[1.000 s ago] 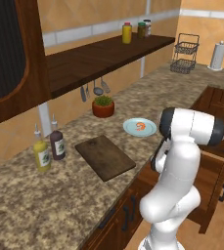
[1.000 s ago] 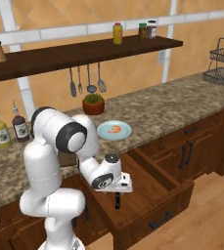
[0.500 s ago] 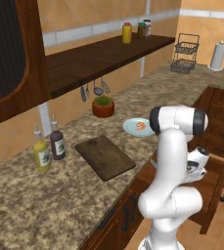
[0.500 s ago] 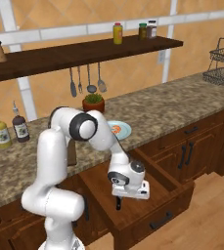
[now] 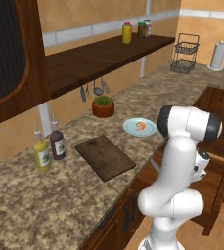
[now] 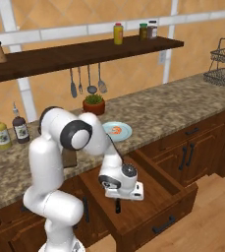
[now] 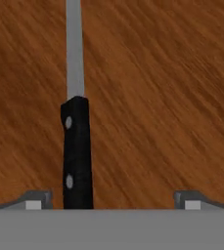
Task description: Pick up the knife from the drawer and place it on the cutting board. Then place the meat from the plate to the cutting board.
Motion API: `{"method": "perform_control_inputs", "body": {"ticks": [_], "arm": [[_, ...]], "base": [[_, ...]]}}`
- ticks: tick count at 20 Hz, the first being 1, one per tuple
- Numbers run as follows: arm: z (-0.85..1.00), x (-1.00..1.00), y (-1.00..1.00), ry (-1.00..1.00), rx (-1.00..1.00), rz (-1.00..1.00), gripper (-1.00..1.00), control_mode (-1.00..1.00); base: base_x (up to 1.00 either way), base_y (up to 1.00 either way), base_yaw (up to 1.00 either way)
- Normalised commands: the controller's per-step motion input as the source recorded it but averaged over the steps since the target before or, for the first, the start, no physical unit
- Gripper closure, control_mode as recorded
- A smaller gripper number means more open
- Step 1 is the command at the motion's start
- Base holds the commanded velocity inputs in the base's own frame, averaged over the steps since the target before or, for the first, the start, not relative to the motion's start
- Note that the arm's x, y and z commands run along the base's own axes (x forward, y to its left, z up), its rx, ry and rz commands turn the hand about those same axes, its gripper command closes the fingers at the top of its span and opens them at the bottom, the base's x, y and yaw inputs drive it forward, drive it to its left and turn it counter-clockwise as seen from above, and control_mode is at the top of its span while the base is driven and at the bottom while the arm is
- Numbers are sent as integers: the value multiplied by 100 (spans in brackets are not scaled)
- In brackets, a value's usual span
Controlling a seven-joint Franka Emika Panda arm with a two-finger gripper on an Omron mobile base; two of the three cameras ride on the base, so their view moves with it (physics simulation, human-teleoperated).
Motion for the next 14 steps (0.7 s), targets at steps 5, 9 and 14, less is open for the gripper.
{"method": "perform_control_inputs", "body": {"ticks": [5,9,14], "arm": [[62,3,2,6,0,-3,-100,-100],[7,47,0,2,0,0,-100,-100],[-14,52,-19,0,0,0,-100,-100]], "base": [[0,0,0],[0,0,0],[0,0,0]]}}
